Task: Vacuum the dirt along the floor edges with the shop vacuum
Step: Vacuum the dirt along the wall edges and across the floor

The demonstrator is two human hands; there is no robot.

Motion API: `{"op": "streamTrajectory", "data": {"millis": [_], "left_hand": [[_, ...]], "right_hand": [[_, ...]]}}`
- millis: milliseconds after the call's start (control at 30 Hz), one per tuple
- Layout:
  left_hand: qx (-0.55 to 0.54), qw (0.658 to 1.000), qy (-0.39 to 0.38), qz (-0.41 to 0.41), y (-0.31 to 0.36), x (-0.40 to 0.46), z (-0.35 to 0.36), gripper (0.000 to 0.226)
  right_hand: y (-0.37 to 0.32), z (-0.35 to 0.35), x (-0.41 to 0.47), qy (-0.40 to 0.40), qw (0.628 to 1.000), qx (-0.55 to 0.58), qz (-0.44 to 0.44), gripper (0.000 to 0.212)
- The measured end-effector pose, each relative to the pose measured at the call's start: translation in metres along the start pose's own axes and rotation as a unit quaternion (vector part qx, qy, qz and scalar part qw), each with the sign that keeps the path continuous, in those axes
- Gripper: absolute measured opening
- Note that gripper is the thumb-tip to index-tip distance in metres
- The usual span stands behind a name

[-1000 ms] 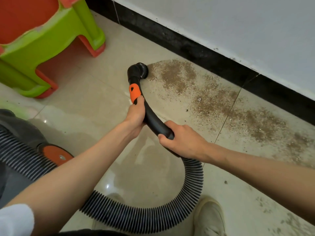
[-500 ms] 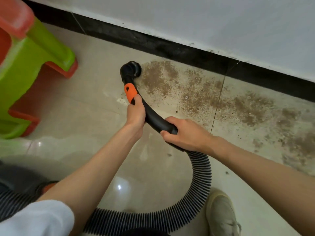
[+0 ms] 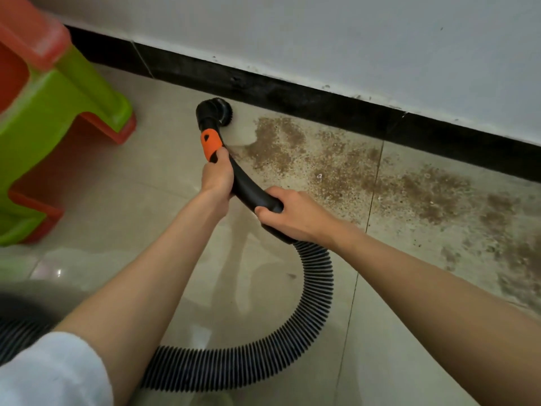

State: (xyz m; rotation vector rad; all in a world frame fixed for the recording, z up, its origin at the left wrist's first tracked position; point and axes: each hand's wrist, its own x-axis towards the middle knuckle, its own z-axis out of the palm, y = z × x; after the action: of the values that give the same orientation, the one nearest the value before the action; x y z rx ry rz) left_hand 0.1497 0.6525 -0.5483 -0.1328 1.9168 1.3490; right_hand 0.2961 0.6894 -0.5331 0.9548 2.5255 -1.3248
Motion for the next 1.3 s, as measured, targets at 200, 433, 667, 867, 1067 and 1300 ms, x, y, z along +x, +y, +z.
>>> {"op": "streamTrajectory", "data": {"millis": [200,433,667,867,1067,1300], "left_hand": [[-0.041,0.998,0.036,-0.029,-0.035,-0.039,-0.042,0.033],[-0.029,0.999,-0.015,-0.035,-0.035,-0.052,-0.029,0.035],[0.01,1.0,-0.01,-0.026,-0.039,-0.067,-0.016,0.032],[0.009,0.999,0.027,-0.017,-0.054,-0.069,-0.038,0.032],[0.008,0.999,0.035,-0.011,-0.044,-0.06,-0.05,0.032],[-0.003,0.997,0.066,-0.03,-0.073,-0.074,-0.068,0.038]], "right_hand": [[-0.011,0.022,-0.034,-0.089,0.996,-0.008,-0.025,0.027],[-0.004,0.019,-0.053,-0.051,0.998,0.025,-0.002,0.02],[-0.002,0.014,-0.077,-0.043,0.997,0.053,0.024,0.02],[-0.011,0.028,-0.084,-0.07,0.997,0.038,0.005,0.017],[-0.018,0.034,-0.062,-0.078,0.997,0.019,-0.006,0.022],[-0.014,0.047,-0.082,-0.135,0.99,0.037,-0.015,0.021]]}}
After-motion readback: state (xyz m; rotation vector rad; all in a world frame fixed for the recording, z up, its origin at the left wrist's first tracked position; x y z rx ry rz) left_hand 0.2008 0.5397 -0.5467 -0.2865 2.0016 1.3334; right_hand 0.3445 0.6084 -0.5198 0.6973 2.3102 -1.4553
